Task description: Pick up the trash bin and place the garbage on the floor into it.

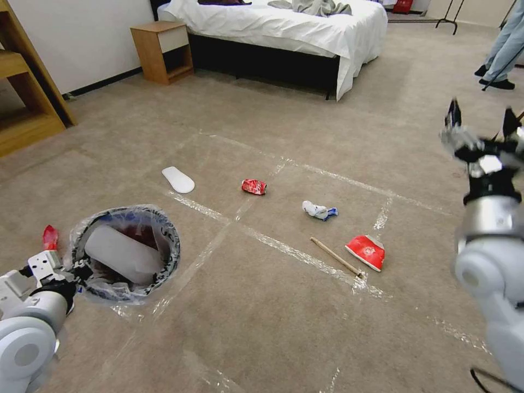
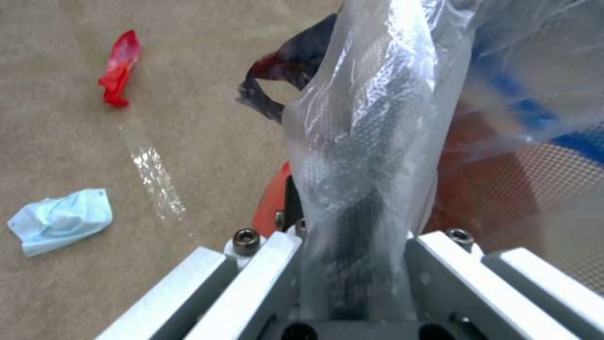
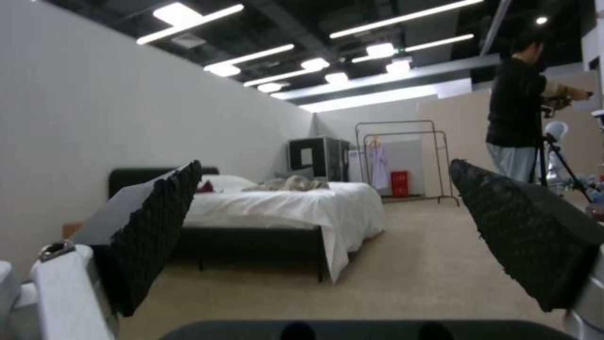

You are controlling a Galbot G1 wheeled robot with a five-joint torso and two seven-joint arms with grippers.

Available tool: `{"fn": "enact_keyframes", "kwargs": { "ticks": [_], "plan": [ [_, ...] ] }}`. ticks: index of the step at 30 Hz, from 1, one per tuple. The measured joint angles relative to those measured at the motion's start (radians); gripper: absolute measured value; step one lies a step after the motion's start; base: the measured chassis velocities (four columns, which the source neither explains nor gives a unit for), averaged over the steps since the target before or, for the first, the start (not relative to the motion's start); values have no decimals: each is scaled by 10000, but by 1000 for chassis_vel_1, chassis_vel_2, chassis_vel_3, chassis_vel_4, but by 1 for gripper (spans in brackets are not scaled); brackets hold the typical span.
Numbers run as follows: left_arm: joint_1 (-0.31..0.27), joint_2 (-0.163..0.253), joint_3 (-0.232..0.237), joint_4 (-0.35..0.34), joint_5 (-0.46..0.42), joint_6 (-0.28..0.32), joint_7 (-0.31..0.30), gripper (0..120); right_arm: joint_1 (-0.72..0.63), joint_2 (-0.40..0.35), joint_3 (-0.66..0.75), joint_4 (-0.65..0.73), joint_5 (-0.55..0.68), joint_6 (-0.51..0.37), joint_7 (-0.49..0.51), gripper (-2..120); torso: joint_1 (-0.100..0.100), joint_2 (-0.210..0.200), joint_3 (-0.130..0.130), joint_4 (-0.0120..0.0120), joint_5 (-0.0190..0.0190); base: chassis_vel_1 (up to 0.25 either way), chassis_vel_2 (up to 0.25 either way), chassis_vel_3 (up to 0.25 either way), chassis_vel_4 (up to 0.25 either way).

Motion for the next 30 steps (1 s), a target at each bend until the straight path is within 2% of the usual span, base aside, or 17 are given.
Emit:
{"fn": "enact_keyframes", "kwargs": {
  "ticks": [5, 11, 16, 30],
  "plan": [
    [42, -71, -91, -75, 77, -60, 89, 0, -1202, 379, -1096, -377, -968, 743, -343, 96, 0, 0, 1, 3, -2, 0, 0, 0, 0],
    [43, -225, -132, -112, 236, -150, 143, 0, -1639, 750, -1756, -1087, -1768, 981, -369, 91, 0, 0, 1, 2, -2, 0, 0, 0, 0],
    [64, -353, -231, -15, 521, -319, 334, 0, -1771, 1029, -1845, -1753, -2403, 1281, -407, 92, 0, 0, 2, 2, -2, 0, 0, 0, 0],
    [20, -452, -401, 342, 308, -283, 274, 0, -1795, 1349, -1847, -1799, -2774, 1373, -413, 92, 0, 0, 2, 2, -3, 0, 0, 0, 0]
  ]
}}
